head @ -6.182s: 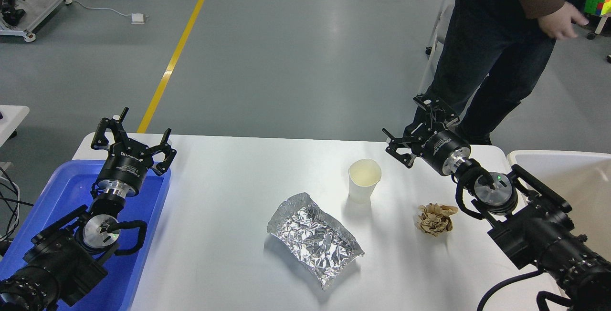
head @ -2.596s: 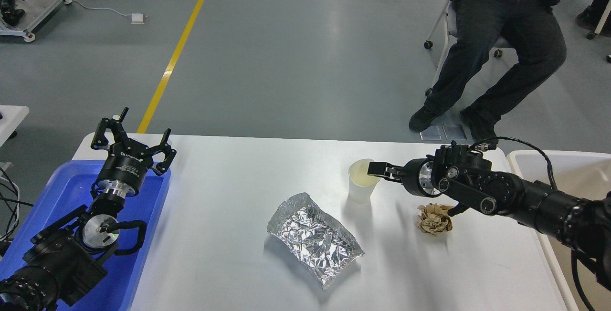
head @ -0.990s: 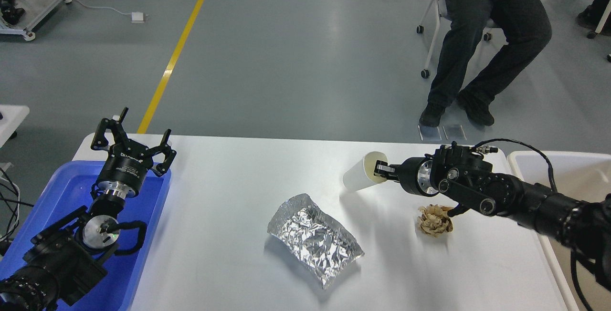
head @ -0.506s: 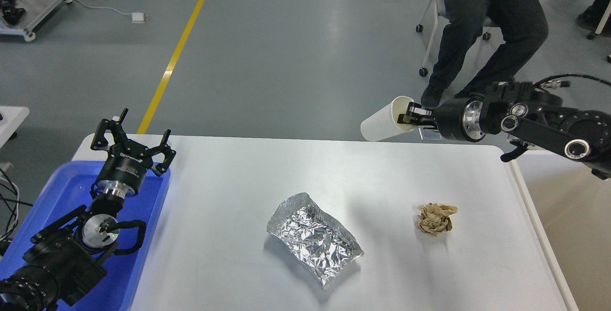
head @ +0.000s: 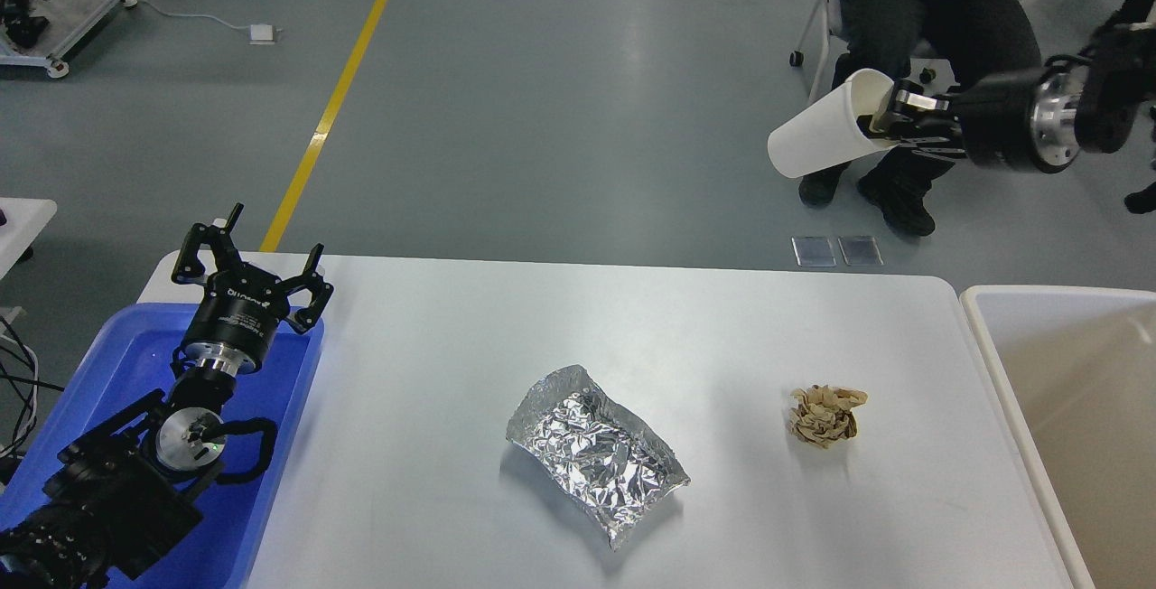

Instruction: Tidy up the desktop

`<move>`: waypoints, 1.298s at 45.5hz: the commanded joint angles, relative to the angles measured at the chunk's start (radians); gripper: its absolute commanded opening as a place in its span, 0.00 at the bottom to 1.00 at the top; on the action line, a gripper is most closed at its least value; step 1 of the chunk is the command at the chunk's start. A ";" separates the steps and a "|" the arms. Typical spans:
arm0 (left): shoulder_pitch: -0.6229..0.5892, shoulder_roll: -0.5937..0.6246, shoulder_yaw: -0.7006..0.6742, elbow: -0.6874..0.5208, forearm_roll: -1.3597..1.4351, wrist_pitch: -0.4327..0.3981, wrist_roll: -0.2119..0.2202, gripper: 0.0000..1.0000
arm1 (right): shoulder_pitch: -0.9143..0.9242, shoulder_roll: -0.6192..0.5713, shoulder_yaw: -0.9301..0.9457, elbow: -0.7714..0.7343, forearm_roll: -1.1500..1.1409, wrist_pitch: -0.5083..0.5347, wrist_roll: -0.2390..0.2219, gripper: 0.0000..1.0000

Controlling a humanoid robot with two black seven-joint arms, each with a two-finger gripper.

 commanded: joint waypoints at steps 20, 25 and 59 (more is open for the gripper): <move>0.000 0.000 0.000 0.000 0.000 0.000 0.000 1.00 | -0.492 -0.106 0.012 -0.613 0.004 -0.017 0.180 0.00; 0.000 0.000 0.000 0.000 0.000 0.000 0.000 1.00 | -0.599 -0.004 0.020 -0.835 0.018 -0.069 0.221 0.00; 0.000 0.000 0.000 0.000 0.000 0.002 0.000 1.00 | -0.981 0.377 0.121 -1.230 0.670 -0.370 0.060 0.00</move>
